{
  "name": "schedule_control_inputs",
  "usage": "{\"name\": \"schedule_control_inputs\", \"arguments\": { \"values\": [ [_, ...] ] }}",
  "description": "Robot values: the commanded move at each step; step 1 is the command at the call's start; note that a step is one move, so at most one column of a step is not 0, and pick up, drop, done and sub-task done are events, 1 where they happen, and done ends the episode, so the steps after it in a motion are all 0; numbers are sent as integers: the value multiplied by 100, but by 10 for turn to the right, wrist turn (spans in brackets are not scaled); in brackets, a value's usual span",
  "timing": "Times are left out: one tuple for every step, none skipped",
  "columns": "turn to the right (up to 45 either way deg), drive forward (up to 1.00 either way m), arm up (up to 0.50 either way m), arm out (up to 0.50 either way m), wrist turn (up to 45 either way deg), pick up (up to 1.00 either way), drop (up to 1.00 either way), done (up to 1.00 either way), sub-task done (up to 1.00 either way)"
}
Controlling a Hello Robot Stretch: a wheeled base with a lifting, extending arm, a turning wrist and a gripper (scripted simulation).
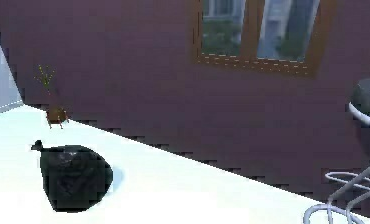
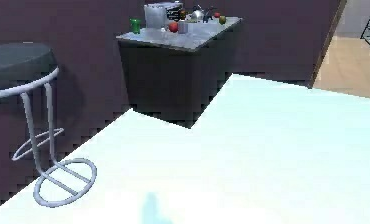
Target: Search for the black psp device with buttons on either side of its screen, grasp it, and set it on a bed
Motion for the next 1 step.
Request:
{"name": "schedule_control_inputs", "arguments": {
  "values": [
    [450, 0, 0, 0, 0, 0, 0, 0, 0]
  ]
}}
